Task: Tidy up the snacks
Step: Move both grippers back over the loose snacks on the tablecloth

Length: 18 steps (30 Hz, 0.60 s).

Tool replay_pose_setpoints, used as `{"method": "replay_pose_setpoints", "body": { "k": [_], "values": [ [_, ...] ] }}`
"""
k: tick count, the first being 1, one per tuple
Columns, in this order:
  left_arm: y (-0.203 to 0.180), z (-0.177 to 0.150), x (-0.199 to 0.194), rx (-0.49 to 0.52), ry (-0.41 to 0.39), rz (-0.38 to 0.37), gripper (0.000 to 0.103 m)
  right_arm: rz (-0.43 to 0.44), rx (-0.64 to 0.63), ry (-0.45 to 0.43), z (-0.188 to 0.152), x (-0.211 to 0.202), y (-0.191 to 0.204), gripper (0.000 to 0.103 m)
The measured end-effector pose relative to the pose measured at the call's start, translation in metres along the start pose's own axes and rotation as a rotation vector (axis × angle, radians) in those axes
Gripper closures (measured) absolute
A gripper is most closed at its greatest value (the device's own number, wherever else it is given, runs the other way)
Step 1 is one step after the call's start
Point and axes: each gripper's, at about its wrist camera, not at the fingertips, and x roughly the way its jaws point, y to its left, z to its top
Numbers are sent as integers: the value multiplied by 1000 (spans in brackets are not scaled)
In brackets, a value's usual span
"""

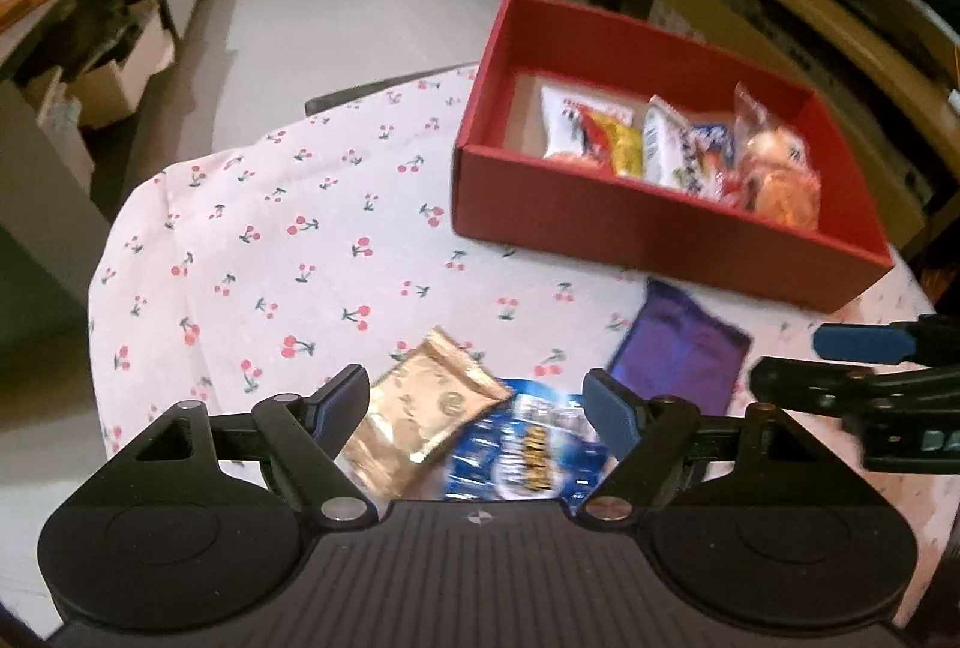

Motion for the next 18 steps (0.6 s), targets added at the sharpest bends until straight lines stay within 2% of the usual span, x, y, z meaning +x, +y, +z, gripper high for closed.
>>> {"method": "replay_pose_setpoints", "body": {
  "k": [8, 12, 18],
  "values": [
    [18, 4, 26, 62, 77, -103, 20, 41, 35, 67, 4, 18, 6, 28],
    [15, 2, 36, 136, 86, -93, 20, 32, 40, 89, 3, 25, 8, 28],
    [31, 3, 40, 64, 109, -137, 20, 23, 68, 99, 3, 27, 0, 28]
  ]
}}
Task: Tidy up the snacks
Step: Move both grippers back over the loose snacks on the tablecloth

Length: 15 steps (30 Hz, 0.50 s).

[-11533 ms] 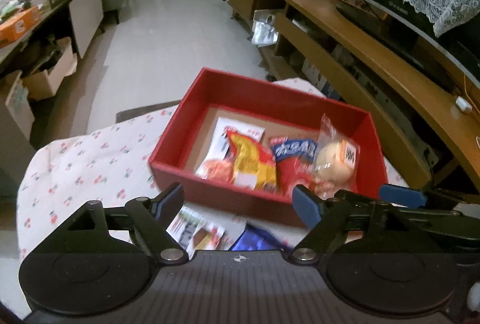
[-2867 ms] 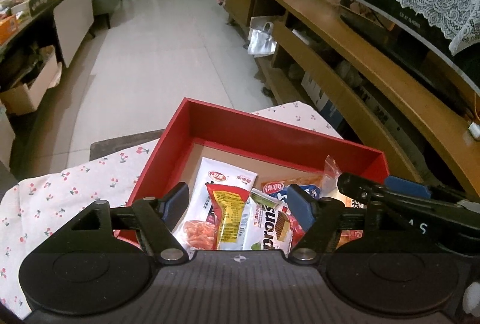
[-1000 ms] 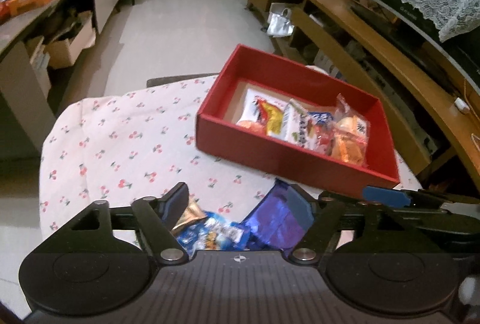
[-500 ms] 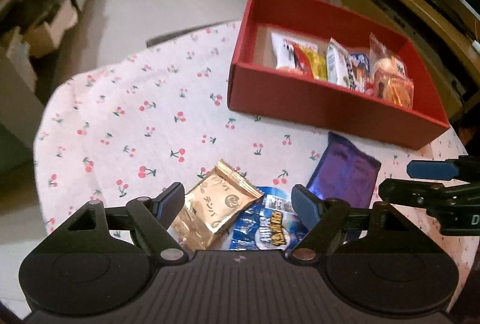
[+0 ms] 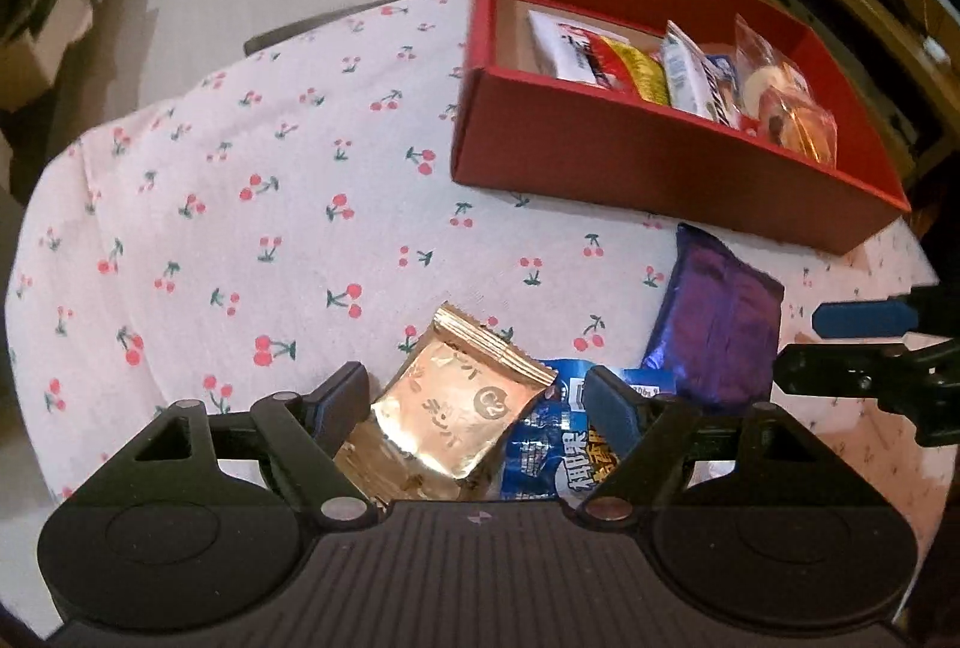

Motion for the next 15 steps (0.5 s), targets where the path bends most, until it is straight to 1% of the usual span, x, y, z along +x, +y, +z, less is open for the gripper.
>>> {"method": "replay_pose_setpoints", "body": {
  "k": [4, 6, 7, 8, 9, 12, 15],
  "values": [
    [-9, -5, -3, -13, 6, 17, 22, 9, 22, 3, 4, 2, -4, 28],
    [-15, -6, -3, -26, 13, 7, 34, 10, 34, 8, 5, 4, -7, 28],
    [-18, -6, -5, -33, 17, 8, 38, 5, 40, 11, 6, 5, -8, 28],
    [-23, -7, -7, -37, 20, 12, 45, -6, 45, 12, 7, 6, -11, 28],
    [-27, -7, -9, -37, 23, 17, 48, -18, 53, 13, 7, 7, -13, 28],
    [-36, -11, -13, -28, 29, 49, 49, -21, 107, 28, 9, 12, -21, 28],
    [-39, -15, -17, -35, 31, 55, 51, -3, 157, 30, 10, 14, -23, 28]
  ]
}}
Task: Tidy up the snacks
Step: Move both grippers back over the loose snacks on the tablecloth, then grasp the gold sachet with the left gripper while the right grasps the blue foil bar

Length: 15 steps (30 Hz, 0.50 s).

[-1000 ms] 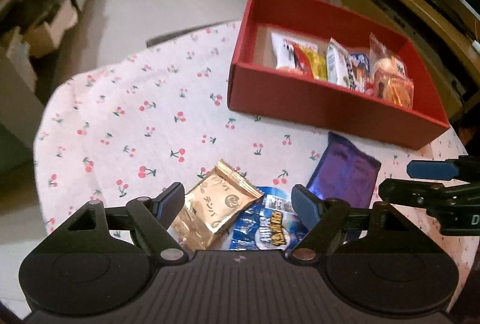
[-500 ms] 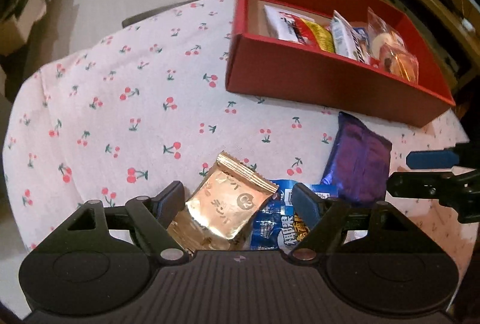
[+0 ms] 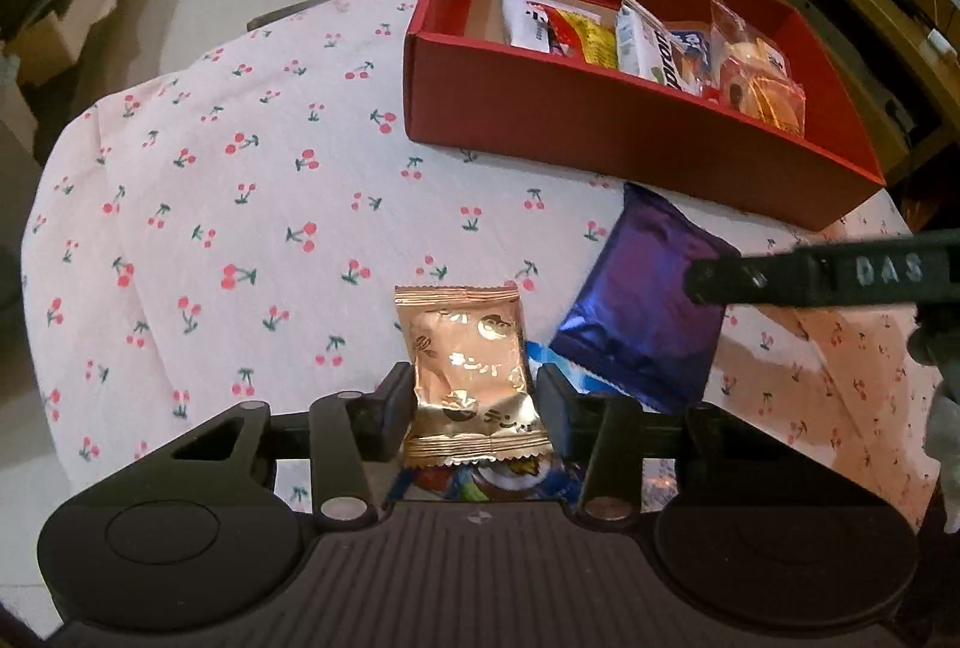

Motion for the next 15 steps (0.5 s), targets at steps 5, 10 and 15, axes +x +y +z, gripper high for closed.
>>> {"method": "replay_pose_setpoints", "body": {
  "k": [5, 10, 15],
  "values": [
    [3, -2, -2, -10, 12, -13, 51, 34, 97, -11, 1, 10, 5, 27],
    [3, -7, -2, -22, 17, -25, 47, -20, 151, -86, -3, 18, 16, 14],
    [5, -9, -1, -28, 23, -33, 37, -133, 31, -100, -8, 31, 47, 0]
  ]
}}
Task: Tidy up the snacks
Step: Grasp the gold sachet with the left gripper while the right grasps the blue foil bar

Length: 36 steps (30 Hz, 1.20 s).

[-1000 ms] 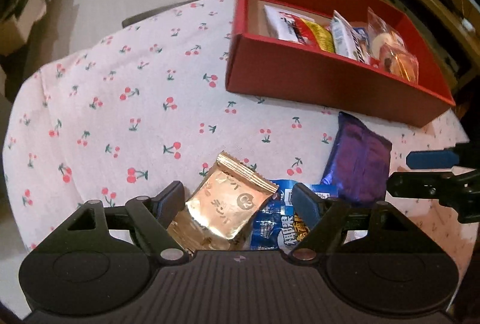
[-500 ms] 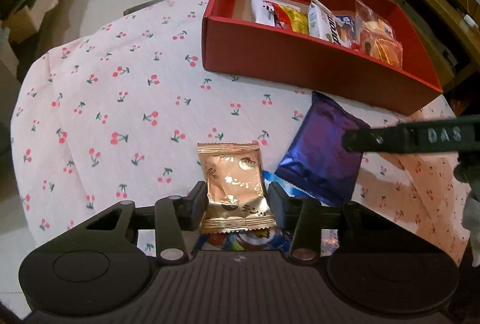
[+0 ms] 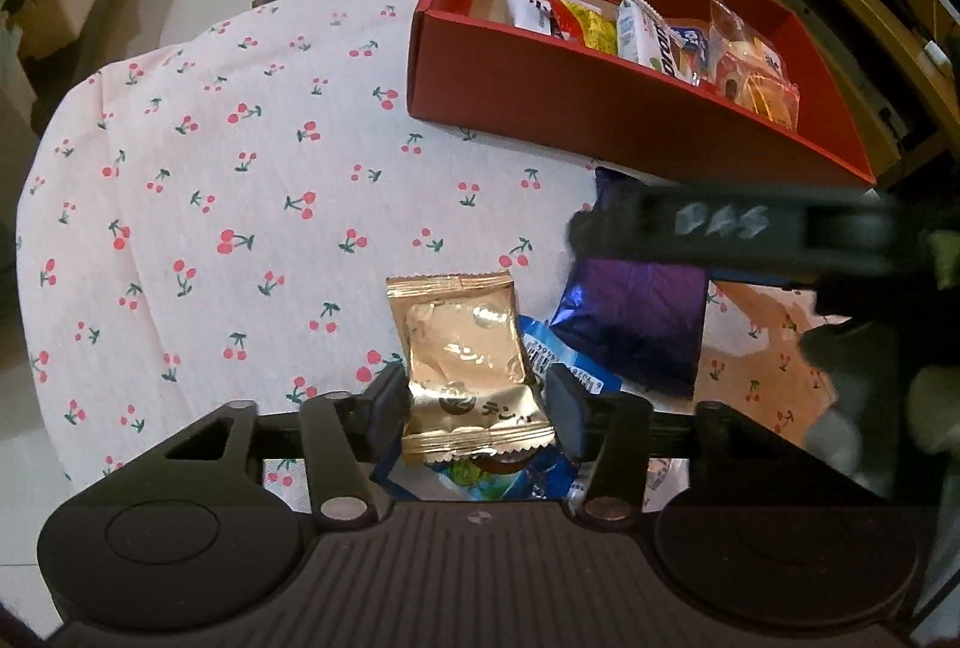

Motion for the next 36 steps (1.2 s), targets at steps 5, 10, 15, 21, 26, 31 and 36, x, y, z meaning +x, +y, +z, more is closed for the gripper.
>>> {"method": "replay_pose_setpoints", "body": {
  "k": [5, 10, 15, 21, 26, 31, 36],
  "values": [
    [3, -7, 2, 5, 24, 13, 25, -120, -287, -20, -20, 7, 25, 11],
    [6, -8, 0, -17, 27, 4, 25, -67, -345, -3, -20, -11, -5, 40],
    [2, -1, -6, -43, -2, -21, 22, -29, -371, 23, -25, -35, -37, 64],
    [-5, 7, 8, -94, 24, -2, 22, 56, -255, 69, -21, -38, -59, 68],
    [-8, 13, 16, -122, 16, 33, 23, 87, -164, 69, -9, -41, -64, 52],
    [-14, 16, 20, -107, 11, 75, 27, 100, -144, 70, -4, -39, -56, 37],
    [-15, 13, 18, -105, 5, 85, 40, 67, -121, 88, -6, -22, -40, 28]
  ]
}}
